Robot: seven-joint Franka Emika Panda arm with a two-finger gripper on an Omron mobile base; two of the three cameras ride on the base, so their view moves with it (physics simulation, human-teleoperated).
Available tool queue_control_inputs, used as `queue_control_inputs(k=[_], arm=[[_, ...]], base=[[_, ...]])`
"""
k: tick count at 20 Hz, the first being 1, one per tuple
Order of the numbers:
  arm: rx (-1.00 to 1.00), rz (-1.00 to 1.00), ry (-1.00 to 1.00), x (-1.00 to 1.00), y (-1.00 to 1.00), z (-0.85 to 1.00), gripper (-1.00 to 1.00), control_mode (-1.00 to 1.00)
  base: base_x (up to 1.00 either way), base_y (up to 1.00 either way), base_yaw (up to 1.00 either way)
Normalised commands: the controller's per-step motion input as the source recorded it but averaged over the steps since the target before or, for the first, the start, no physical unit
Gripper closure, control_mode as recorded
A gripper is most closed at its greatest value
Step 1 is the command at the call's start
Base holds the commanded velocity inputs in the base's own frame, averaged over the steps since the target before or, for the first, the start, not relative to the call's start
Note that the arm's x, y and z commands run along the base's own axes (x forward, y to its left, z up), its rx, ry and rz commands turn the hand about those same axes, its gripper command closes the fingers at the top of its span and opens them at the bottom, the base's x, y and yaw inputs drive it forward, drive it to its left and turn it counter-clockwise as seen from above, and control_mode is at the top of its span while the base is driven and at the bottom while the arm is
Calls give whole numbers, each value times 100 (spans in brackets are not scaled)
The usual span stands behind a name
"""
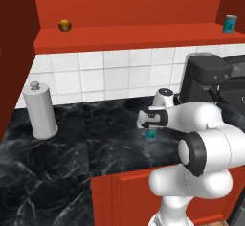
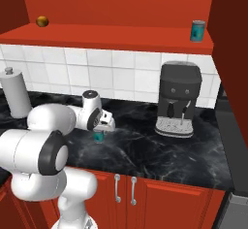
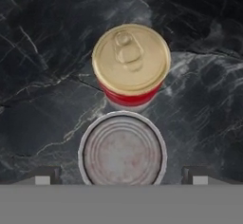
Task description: Pick the cans from the counter and place them in their designated side in the cabinet.
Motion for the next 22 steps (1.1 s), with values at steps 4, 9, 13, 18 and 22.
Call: queue_control_inputs(k=[4,9,13,18,22], arm=[[0,0,0,11,0,-9,-100,-100],[0,0,0,11,0,-10,-100,-100],[0,0,0,9,0,-9,-100,-100],[0,0,0,7,0,-11,100,-100],[0,0,0,1,0,-8,100,-100]], base=[[0,0,0],[0,0,0],[0,0,0],[0,0,0],[0,0,0]])
